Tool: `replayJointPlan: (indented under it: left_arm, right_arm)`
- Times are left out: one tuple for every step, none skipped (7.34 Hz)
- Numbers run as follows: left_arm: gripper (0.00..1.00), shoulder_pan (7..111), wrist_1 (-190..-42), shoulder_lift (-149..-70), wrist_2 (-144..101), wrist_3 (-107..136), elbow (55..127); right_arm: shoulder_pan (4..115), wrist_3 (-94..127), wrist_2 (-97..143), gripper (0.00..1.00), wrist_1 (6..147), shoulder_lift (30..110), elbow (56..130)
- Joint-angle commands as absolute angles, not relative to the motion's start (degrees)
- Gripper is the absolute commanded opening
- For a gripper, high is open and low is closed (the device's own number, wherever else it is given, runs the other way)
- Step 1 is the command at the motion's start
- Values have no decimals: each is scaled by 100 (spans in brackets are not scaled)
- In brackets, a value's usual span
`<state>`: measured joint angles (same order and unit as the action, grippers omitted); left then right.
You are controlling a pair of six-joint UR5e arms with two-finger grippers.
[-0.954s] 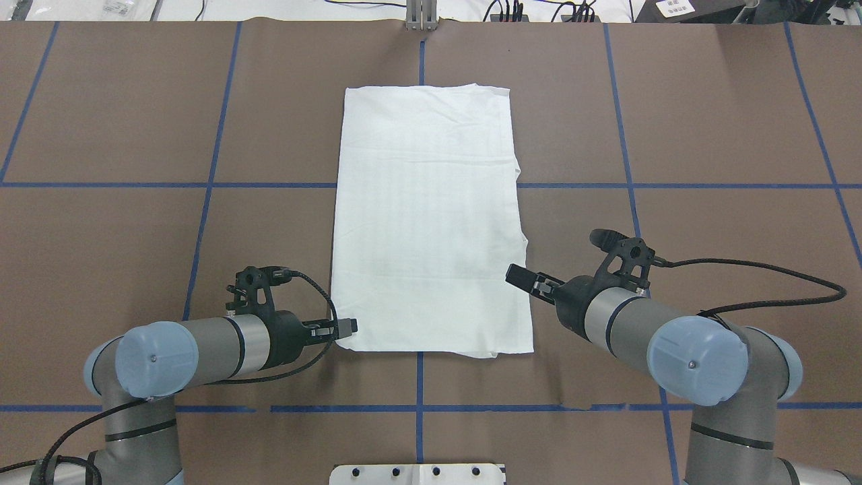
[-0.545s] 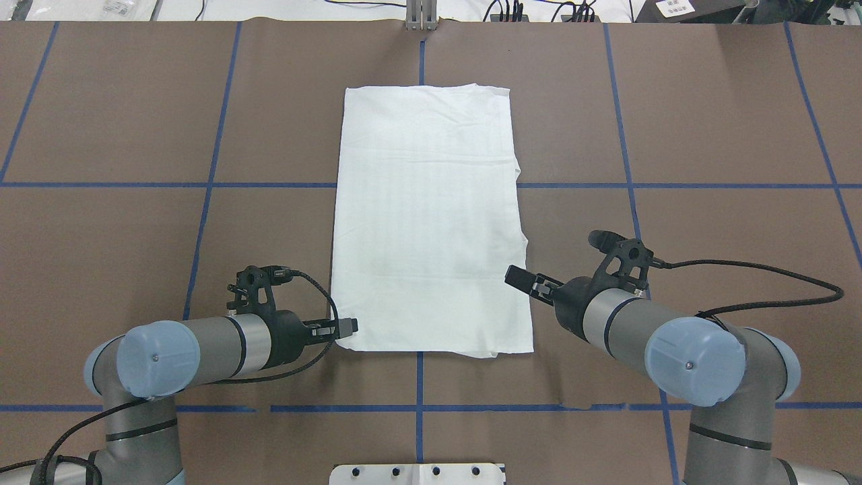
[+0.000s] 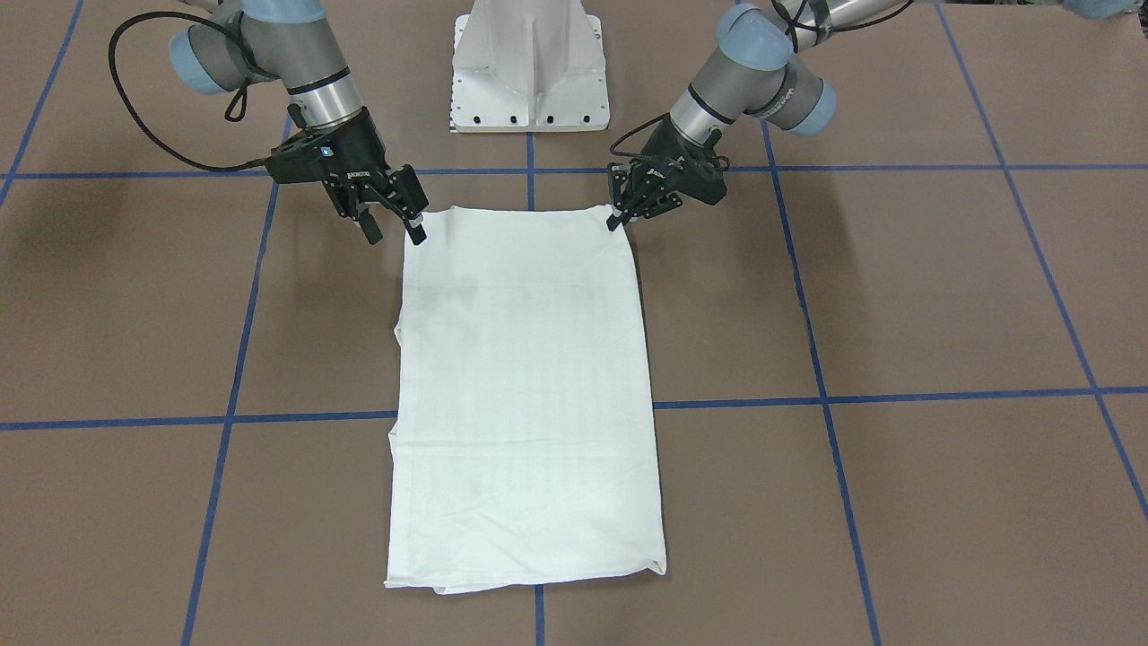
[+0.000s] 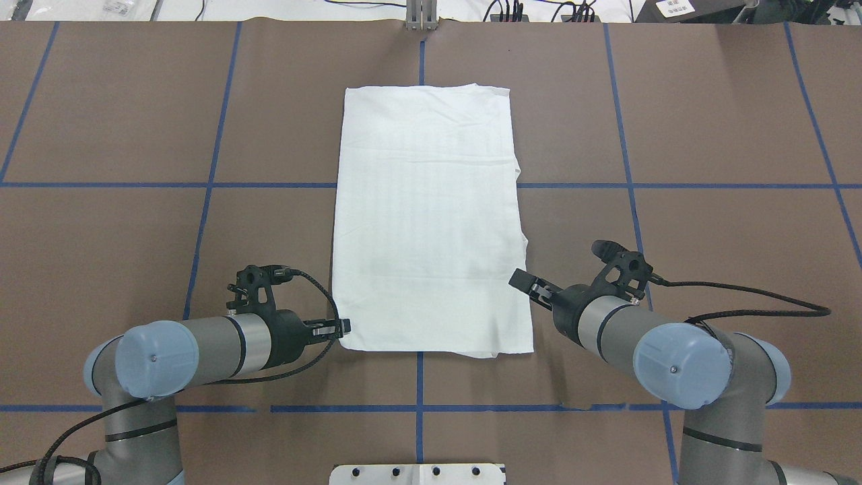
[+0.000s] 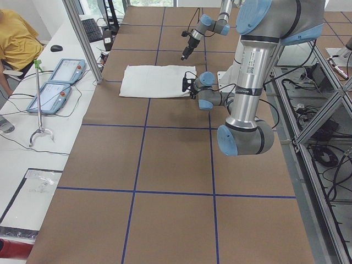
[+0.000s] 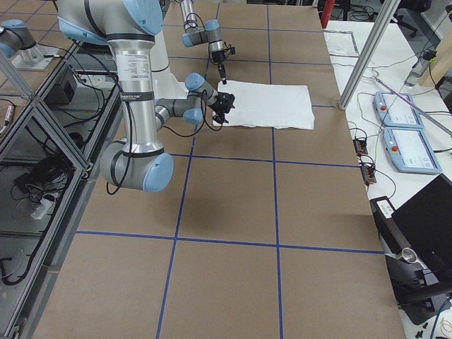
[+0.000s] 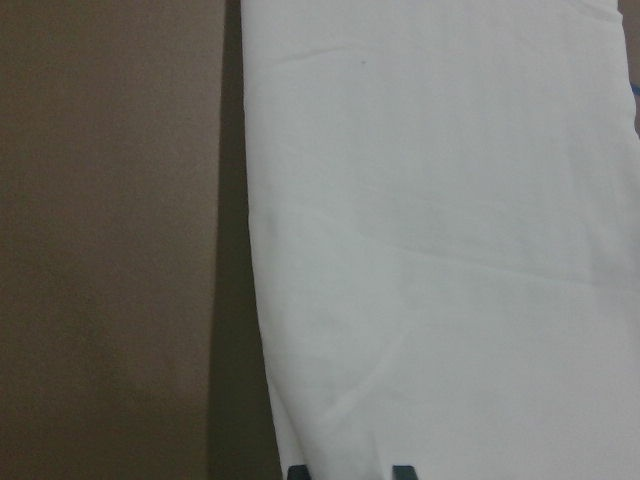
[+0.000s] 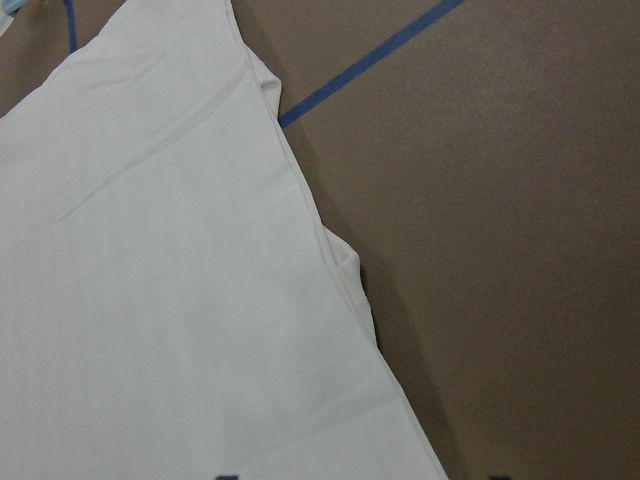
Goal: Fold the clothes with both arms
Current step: 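Align both grippers at the near corners of the folded shirt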
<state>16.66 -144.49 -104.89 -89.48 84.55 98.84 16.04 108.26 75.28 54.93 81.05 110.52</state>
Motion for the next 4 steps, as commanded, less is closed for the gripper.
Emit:
replayJointPlan:
  left_arm:
    - [0, 1670, -14458, -10494, -8947, 8455, 9888]
    - [0, 1670, -14458, -10494, -8956, 8455, 9888]
    - [0, 1670, -14467, -10485, -8956, 8455, 9888]
    - [0, 1670, -14475, -10485, -8956, 8455, 9888]
  right_arm:
    - [1486, 11879, 7532, 78, 6190, 7764, 11030]
    - [1390, 12213, 7532, 74, 6771, 7343, 10926]
    - [1284, 12417, 7524, 73, 6942, 7113, 10777]
    - [1205, 12784, 7532, 70, 6961, 7067, 10741]
